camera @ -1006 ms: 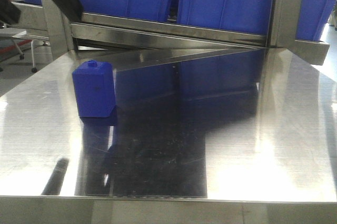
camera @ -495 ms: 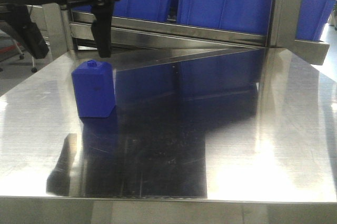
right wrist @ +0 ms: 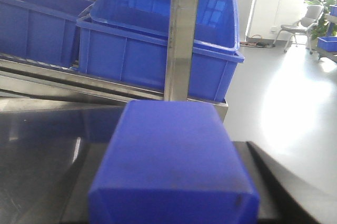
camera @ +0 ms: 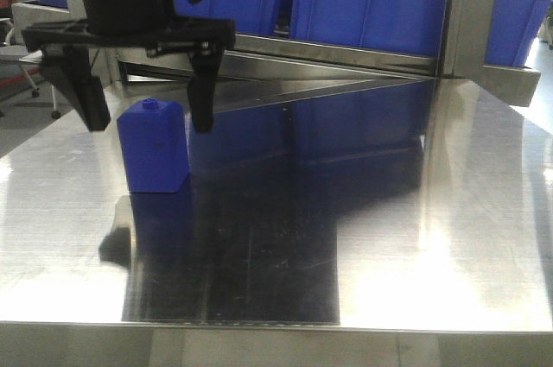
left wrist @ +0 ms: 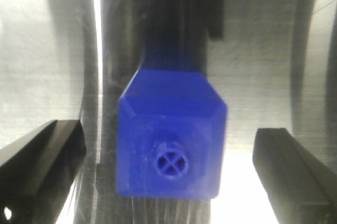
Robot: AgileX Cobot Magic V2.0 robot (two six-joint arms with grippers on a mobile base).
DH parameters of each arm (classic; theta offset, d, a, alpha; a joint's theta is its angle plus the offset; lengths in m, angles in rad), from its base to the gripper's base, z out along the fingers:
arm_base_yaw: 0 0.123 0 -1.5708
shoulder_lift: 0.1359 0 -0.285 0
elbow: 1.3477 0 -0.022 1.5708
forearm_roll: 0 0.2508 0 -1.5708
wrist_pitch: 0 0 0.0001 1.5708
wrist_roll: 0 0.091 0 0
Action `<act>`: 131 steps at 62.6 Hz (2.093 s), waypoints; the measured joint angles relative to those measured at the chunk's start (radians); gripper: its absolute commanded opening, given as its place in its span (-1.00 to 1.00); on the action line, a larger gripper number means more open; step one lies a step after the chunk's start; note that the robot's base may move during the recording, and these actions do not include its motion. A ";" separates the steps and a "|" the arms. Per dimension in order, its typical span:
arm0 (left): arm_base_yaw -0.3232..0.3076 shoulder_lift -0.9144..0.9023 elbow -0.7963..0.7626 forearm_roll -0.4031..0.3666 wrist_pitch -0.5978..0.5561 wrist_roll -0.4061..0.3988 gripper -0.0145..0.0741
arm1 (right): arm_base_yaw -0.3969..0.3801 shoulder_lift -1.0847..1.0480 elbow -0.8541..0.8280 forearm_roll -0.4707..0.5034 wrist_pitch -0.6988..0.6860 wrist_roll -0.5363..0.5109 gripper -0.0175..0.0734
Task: Pick and sort blue part to right shelf
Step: 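Lower the left gripper over the remaining blue part and close it, then lift the second blue part off the table with the left gripper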
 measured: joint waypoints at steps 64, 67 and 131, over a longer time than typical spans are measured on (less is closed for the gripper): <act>0.008 0.070 -0.009 -0.016 0.005 0.000 0.32 | 0.000 0.000 0.000 0.000 0.000 0.000 0.33; 0.008 0.070 -0.009 -0.016 0.005 0.000 0.32 | 0.000 0.000 0.000 0.000 0.000 0.000 0.33; 0.052 -0.188 -0.009 -0.051 0.026 0.124 0.11 | 0.000 0.000 0.000 0.000 0.000 0.000 0.33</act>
